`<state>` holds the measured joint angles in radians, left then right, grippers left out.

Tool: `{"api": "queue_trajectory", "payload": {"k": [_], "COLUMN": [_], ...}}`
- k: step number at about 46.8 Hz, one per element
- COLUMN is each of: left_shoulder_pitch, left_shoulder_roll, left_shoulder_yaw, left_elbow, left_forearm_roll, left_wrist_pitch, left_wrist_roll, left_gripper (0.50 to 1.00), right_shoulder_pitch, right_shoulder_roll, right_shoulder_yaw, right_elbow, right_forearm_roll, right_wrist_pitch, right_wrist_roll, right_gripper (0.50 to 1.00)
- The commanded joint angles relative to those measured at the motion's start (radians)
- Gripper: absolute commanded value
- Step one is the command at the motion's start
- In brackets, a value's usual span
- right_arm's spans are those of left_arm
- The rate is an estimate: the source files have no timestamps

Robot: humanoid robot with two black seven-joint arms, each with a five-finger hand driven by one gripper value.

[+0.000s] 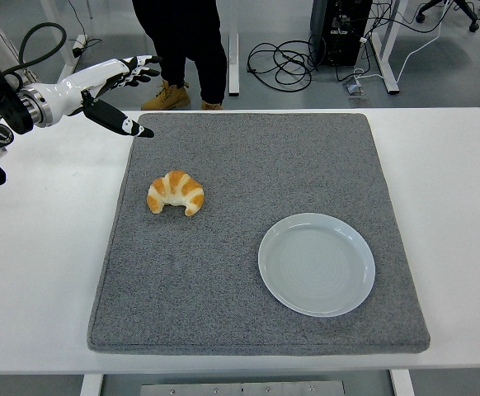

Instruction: Place the bread on the plate

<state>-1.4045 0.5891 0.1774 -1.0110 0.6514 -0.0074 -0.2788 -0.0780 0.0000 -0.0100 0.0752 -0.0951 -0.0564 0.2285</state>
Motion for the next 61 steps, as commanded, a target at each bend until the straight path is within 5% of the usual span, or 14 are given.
{"api": "queue_trajectory", "payload": {"k": [1, 25, 61], "left_shoulder_pitch": [-0.033, 0.027, 0.176], "left_shoulder_roll": [-0.017, -0.054, -0.094], "left_shoulder_yaw": [0.046, 0.057, 0.051], "left_elbow": [0.0, 0.0, -0.011], "left_forearm_roll": [0.048, 0.287, 0.281], "left_wrist_pitch": [0.004, 0.058, 0.136], "left_wrist_roll": [0.0, -0.003, 0.001], "left_gripper": [0.968, 0.951, 0.951], "right_shoulder_pitch": [-0.002, 0.0, -0.002], "right_shoulder_roll": [0.0, 0.0, 0.0], "right_shoulder_yaw": [0.001, 0.001, 0.001], "right_elbow": [0.0, 0.0, 0.0], "right_forearm_roll": [0.0, 0.0, 0.0], "right_wrist_pitch": [0.0, 0.0, 0.0], "right_wrist_roll": [0.0, 0.0, 0.0], "right_gripper": [1.0, 1.0, 1.0]}}
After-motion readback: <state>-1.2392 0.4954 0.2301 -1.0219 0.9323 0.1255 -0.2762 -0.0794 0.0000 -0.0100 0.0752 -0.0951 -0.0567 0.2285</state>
